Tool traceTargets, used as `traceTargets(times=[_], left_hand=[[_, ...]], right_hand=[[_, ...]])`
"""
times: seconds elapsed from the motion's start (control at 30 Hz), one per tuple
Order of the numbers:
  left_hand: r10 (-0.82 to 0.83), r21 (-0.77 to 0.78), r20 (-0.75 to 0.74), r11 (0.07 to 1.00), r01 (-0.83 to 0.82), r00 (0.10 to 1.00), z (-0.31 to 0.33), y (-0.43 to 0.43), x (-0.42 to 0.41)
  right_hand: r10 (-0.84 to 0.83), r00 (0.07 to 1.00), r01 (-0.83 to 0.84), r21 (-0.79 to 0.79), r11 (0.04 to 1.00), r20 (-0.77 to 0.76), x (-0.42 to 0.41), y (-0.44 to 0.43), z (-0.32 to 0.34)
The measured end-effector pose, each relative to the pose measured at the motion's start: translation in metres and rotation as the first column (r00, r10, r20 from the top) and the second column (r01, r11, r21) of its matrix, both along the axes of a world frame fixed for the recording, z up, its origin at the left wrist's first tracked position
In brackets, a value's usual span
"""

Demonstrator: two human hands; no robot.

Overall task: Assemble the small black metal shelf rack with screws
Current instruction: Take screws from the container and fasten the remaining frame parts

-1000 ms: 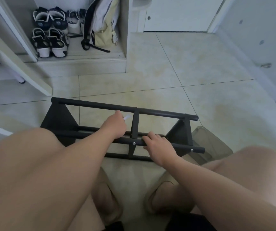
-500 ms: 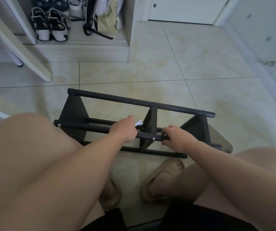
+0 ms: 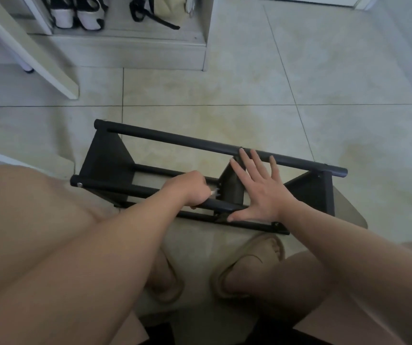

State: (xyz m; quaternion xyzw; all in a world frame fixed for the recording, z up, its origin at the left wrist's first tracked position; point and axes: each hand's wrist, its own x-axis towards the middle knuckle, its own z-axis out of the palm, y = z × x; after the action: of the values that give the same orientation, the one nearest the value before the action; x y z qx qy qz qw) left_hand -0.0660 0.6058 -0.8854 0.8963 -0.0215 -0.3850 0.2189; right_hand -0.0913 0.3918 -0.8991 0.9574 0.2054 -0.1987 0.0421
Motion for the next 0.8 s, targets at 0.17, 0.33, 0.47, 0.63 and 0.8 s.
traceTargets(times=[0.17,0.33,0.47,0.63,0.8], left_hand=[[0.047,-0.098,-0.034,0.994,-0.050,0.998,-0.019,0.001,0.008],[0.037,-0.162,-0.020,0.986,-0.040,0.999,-0.032,-0.001,0.012],[-0.002,-0.244,0.026,0.970,0.008,1.000,-0.031,-0.004,0.014],[-0.064,-0.288,0.064,0.954,0.080,0.996,-0.025,-0.011,0.018],[-0.007,-0.353,-0.046,0.935,-0.010,0.999,-0.023,-0.016,0.021]], right_hand=[[-0.072,0.997,0.071,0.050,0.996,0.016,-0.003,0.000,-0.005],[-0.118,0.993,0.116,0.097,0.989,0.016,-0.005,-0.001,-0.006],[-0.126,0.992,0.123,0.133,0.983,0.010,-0.005,-0.001,-0.008],[-0.141,0.990,0.137,0.152,0.979,0.018,-0.008,-0.001,-0.007],[-0.143,0.989,0.137,0.161,0.977,0.028,-0.010,0.000,-0.006]])
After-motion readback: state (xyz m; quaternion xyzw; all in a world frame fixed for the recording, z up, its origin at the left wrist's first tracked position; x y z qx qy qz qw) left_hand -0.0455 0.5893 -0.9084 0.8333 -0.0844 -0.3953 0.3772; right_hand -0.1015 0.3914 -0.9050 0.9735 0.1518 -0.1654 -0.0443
